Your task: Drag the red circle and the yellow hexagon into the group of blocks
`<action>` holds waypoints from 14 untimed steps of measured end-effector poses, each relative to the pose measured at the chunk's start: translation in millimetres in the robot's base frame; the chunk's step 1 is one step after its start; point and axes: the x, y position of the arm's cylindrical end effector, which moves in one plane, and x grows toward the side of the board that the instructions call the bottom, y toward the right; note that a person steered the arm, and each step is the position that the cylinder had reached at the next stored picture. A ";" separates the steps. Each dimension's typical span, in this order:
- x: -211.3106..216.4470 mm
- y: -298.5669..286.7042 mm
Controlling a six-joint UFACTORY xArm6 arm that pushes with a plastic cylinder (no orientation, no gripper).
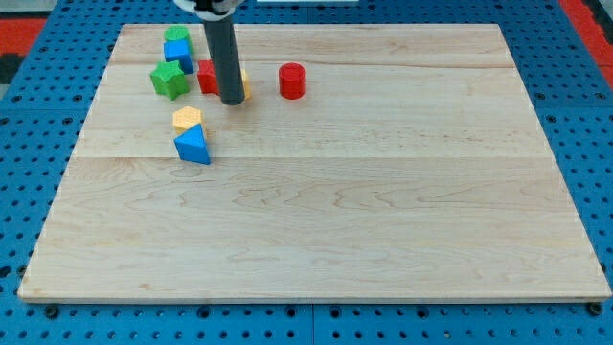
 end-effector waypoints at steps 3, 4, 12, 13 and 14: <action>-41.7 -33.3; -45.6 64.5; -32.1 62.7; 50.7 86.3; 128.7 59.1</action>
